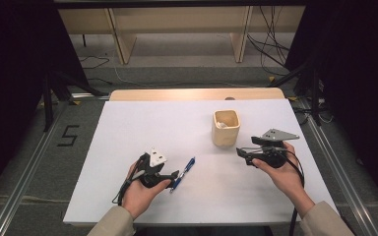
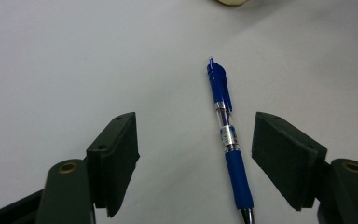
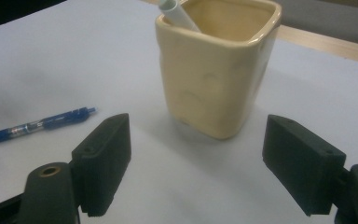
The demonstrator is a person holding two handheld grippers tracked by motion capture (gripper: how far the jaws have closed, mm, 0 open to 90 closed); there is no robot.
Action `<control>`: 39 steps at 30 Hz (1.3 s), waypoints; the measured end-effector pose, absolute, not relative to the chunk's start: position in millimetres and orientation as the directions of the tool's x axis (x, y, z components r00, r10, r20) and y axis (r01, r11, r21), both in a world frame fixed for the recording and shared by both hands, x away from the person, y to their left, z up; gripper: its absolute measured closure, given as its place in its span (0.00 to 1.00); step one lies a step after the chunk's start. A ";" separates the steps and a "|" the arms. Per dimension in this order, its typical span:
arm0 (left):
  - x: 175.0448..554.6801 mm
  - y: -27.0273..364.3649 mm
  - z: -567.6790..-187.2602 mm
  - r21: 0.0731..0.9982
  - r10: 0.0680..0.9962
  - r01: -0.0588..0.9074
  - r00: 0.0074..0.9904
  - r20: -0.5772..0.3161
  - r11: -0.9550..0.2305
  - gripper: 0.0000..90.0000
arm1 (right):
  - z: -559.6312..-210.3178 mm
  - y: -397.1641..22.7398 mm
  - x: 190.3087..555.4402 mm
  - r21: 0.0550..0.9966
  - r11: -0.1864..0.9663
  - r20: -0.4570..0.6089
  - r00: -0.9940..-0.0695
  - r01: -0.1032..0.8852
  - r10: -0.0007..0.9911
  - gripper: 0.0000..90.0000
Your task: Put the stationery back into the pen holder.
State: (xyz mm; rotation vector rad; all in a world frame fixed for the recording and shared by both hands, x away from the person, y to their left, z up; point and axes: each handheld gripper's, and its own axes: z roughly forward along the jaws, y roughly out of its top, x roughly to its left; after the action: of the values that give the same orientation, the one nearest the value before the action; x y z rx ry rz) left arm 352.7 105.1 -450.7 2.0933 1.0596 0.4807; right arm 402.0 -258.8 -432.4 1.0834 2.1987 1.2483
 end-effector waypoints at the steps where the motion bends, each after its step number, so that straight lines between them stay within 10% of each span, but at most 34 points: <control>1: 353.0 104.3 -450.5 0.745 0.806 0.537 0.592 0.001 -0.395 0.35 | -433.7 -259.4 401.2 0.847 0.310 0.038 -0.631 0.432 0.775 0.27; 39: 389.1 56.2 -450.9 0.414 0.767 0.701 0.642 -0.011 -0.581 0.62 | -450.5 -265.6 376.9 0.811 0.359 0.047 -0.663 0.462 0.747 0.27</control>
State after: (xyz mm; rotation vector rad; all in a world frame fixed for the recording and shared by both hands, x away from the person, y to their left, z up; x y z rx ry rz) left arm 389.1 56.2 -450.9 2.4820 1.1625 0.2371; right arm 376.9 -265.6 -450.5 1.0649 2.2958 1.2072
